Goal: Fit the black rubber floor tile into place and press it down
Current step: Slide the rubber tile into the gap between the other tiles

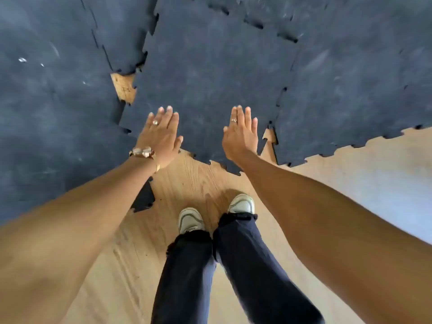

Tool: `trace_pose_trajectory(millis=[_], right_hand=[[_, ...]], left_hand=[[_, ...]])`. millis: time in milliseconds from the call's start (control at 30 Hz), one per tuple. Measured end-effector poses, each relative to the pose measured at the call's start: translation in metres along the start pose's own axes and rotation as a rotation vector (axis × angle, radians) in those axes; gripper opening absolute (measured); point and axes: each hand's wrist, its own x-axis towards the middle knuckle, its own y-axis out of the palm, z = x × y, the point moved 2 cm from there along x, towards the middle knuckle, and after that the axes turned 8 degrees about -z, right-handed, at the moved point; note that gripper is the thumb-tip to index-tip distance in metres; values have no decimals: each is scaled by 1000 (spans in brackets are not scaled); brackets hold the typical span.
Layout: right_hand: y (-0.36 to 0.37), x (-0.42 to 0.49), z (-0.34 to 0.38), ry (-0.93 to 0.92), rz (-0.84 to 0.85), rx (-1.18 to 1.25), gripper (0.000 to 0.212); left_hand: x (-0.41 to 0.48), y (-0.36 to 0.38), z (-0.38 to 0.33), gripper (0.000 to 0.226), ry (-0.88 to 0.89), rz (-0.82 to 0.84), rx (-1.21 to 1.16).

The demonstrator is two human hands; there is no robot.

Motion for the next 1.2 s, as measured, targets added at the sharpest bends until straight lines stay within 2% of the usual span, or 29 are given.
trace_pose_trajectory(millis=[100, 200, 333, 433, 800, 1200], right_hand=[[53, 48, -15, 47, -36, -16, 59], [101, 78, -29, 7, -76, -79, 61], [130, 95, -39, -13, -256, -106, 63], [138, 95, -43, -67, -314, -75, 65], [144, 96, -45, -78, -283, -31, 67], [146, 86, -45, -92, -428, -78, 66]], left_hand=[[60, 54, 12, 62, -6, -62, 2], [118, 94, 18, 66, -43, -83, -23], [166, 127, 18, 72, -97, -199, -70], [167, 146, 20, 72, -95, -345, -34], [165, 155, 29, 76, -46, -392, -72], [159, 162, 26, 73, -53, -558, -92]])
